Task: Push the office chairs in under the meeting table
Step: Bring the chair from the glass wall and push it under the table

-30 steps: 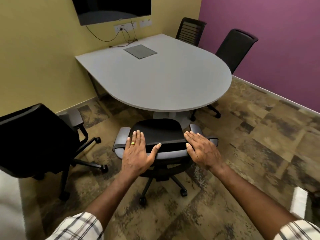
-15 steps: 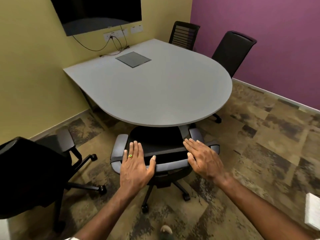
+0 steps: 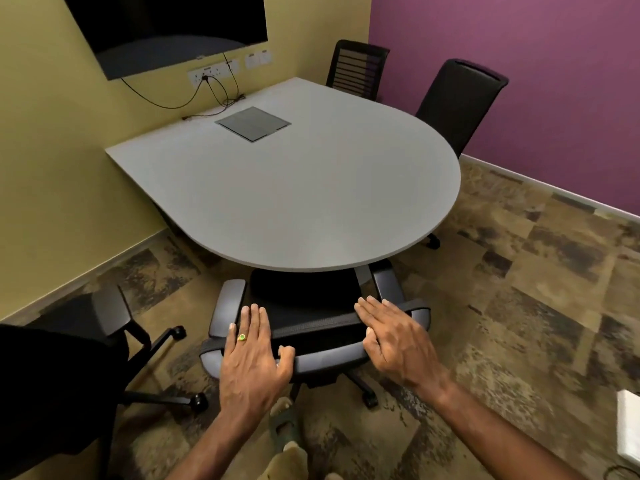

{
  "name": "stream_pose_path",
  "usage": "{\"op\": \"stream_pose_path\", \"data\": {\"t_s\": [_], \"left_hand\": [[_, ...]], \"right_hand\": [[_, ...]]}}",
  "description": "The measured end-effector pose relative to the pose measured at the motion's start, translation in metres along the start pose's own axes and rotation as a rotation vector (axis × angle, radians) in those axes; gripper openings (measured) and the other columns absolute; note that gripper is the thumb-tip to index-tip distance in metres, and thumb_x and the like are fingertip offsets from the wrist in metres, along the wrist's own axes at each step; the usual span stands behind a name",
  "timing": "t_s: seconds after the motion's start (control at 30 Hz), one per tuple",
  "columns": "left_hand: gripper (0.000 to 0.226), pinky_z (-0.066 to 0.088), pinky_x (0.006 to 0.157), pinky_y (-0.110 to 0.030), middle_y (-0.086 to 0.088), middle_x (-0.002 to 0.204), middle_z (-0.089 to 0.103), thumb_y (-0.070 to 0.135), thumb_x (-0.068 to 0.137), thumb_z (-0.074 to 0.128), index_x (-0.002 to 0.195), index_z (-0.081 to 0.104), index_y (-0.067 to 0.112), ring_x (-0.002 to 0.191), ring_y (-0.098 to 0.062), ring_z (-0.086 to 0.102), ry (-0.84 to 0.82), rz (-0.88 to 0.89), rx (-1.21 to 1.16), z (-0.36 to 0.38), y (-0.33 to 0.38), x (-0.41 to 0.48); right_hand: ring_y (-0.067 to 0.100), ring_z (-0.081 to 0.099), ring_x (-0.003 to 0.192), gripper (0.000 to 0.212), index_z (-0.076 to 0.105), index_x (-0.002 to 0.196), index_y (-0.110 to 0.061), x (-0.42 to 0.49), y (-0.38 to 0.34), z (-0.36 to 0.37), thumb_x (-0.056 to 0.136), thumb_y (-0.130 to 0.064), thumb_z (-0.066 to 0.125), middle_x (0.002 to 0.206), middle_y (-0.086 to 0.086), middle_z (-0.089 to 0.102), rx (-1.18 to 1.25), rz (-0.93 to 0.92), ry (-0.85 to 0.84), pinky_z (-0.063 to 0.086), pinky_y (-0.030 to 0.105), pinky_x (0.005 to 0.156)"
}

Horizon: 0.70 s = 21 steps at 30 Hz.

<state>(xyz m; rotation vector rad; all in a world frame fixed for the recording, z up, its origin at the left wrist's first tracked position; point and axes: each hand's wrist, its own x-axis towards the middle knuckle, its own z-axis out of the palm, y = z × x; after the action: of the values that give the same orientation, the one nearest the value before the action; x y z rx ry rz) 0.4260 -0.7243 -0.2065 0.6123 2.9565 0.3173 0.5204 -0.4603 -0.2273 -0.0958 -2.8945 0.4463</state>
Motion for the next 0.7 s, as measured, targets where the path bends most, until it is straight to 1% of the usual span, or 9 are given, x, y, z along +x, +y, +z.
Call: {"op": "stream_pose_path", "data": {"t_s": [0.07, 0.17, 0.33, 0.43, 0.57, 0.7], "left_hand": [[0.089, -0.014, 0.128, -0.035, -0.003, 0.171, -0.016, 0.059, 0.092, 0.016, 0.164, -0.007, 0.013, 0.155, -0.012, -0.022, -0.015, -0.016, 0.02, 0.002, -0.004, 0.0], [0.088, -0.017, 0.127, -0.034, 0.001, 0.167, -0.023, 0.059, 0.092, 0.016, 0.162, -0.012, 0.013, 0.154, -0.011, -0.025, -0.008, -0.021, 0.029, 0.001, -0.004, 0.023], [0.086, -0.019, 0.127, -0.034, 0.003, 0.169, -0.024, 0.058, 0.09, 0.009, 0.158, -0.017, 0.013, 0.154, -0.01, -0.028, -0.059, -0.006, 0.063, 0.001, -0.01, 0.028], [0.092, -0.018, 0.127, -0.034, 0.002, 0.169, -0.022, 0.059, 0.083, 0.0, 0.16, -0.013, 0.012, 0.155, -0.01, -0.027, -0.058, -0.005, 0.072, -0.002, -0.013, 0.041], [0.088, -0.019, 0.125, -0.031, 0.001, 0.173, -0.011, 0.055, 0.089, 0.011, 0.164, -0.004, 0.012, 0.156, -0.009, -0.022, -0.035, 0.019, 0.048, -0.004, -0.013, 0.066], [0.091, -0.016, 0.127, -0.031, 0.001, 0.173, -0.004, 0.058, 0.086, 0.005, 0.165, 0.003, 0.013, 0.156, -0.007, -0.017, 0.002, 0.064, 0.034, -0.006, -0.014, 0.09]], "right_hand": [[0.007, 0.035, 0.149, 0.057, 0.047, 0.151, -0.018, 0.0, -0.002, 0.005, 0.1, -0.035, 0.031, 0.158, -0.003, 0.045, 0.006, 0.001, -0.004, 0.028, 0.03, 0.125], [0.005, 0.035, 0.149, 0.058, 0.048, 0.15, -0.018, 0.016, 0.005, 0.009, 0.098, -0.036, 0.03, 0.157, -0.004, 0.046, 0.023, 0.035, 0.01, 0.027, 0.028, 0.125], [0.008, 0.038, 0.148, 0.059, 0.051, 0.148, -0.016, 0.012, -0.001, 0.016, 0.095, -0.034, 0.033, 0.156, -0.002, 0.047, 0.03, 0.061, 0.003, 0.027, 0.029, 0.123], [0.01, 0.041, 0.146, 0.058, 0.053, 0.147, -0.014, 0.019, -0.002, 0.019, 0.095, -0.034, 0.035, 0.154, 0.0, 0.05, 0.02, 0.056, 0.03, 0.027, 0.028, 0.122], [0.011, 0.042, 0.146, 0.058, 0.053, 0.146, -0.014, 0.039, 0.001, 0.02, 0.095, -0.035, 0.035, 0.154, 0.0, 0.05, 0.009, 0.075, 0.06, 0.033, 0.031, 0.123], [0.012, 0.047, 0.142, 0.058, 0.058, 0.143, -0.014, 0.064, 0.011, 0.024, 0.092, -0.035, 0.041, 0.15, 0.002, 0.055, -0.004, 0.066, 0.082, 0.035, 0.032, 0.121]]}}
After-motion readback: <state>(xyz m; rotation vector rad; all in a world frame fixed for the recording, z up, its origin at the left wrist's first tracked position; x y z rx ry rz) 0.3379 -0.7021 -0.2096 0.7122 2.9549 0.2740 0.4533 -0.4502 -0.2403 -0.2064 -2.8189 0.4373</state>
